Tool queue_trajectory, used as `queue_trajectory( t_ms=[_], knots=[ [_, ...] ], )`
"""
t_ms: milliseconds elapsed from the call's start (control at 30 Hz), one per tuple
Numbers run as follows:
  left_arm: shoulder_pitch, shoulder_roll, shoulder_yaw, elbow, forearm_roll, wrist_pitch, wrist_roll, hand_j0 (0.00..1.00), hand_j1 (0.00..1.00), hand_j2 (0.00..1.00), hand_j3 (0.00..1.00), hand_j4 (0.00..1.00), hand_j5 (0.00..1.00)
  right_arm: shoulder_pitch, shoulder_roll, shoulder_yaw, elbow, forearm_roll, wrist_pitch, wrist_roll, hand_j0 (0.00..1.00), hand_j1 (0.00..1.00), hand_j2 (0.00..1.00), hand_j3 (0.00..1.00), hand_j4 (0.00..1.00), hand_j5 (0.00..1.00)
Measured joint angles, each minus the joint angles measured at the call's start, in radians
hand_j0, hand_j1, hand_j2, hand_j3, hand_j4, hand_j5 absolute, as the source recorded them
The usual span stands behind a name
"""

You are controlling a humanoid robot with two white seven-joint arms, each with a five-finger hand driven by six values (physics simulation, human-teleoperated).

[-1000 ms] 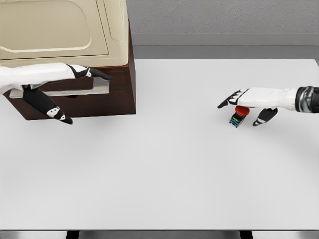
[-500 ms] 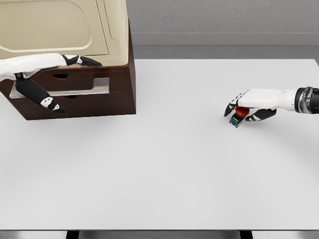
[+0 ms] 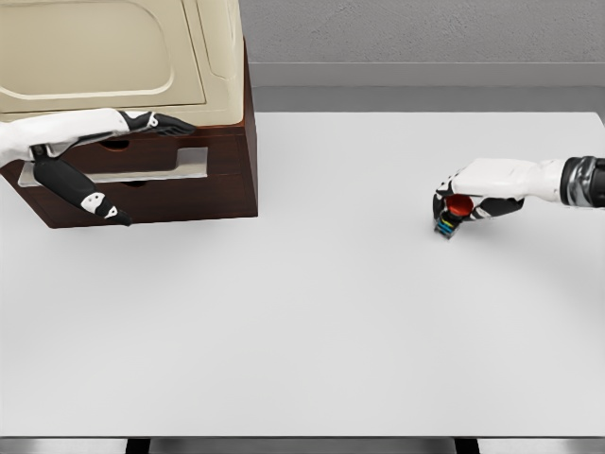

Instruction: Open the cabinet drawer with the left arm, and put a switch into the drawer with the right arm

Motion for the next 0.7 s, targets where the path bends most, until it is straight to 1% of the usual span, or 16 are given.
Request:
queue_trajectory(
  t_ms=[233, 267, 367, 600, 700],
  knots=[
    [0.009, 0.015, -0.004, 0.002, 0.001, 0.019, 0.000, 1.00, 1.00, 1.00, 1.00, 1.00, 1.00, -0.025, 0.002, -0.003, -0.017, -0.001, 0.001, 0.000, 0.49, 0.49, 0.49, 0.49, 0.49, 0.49],
    [0.022, 0.015, -0.004, 0.002, -0.001, 0.025, 0.000, 1.00, 1.00, 1.00, 1.00, 1.00, 1.00, -0.029, 0.002, -0.003, -0.019, -0.001, 0.001, 0.000, 0.49, 0.49, 0.49, 0.49, 0.49, 0.49],
    [0.028, 0.015, -0.001, 0.002, -0.010, 0.034, 0.000, 1.00, 1.00, 1.00, 1.00, 1.00, 1.00, -0.031, 0.004, -0.004, -0.027, -0.001, 0.001, 0.000, 0.49, 0.49, 0.49, 0.49, 0.49, 0.49],
    [0.031, 0.017, 0.006, 0.002, -0.027, 0.050, 0.000, 1.00, 1.00, 1.00, 1.00, 1.00, 1.00, -0.061, 0.010, -0.003, -0.081, -0.002, 0.001, 0.000, 0.49, 0.49, 0.49, 0.49, 0.49, 0.49],
    [0.029, 0.017, 0.007, 0.003, -0.048, 0.068, 0.000, 1.00, 1.00, 1.00, 1.00, 1.00, 1.00, -0.074, 0.010, -0.001, -0.098, -0.001, 0.001, 0.000, 0.49, 0.49, 0.49, 0.49, 0.49, 0.49]
  ],
)
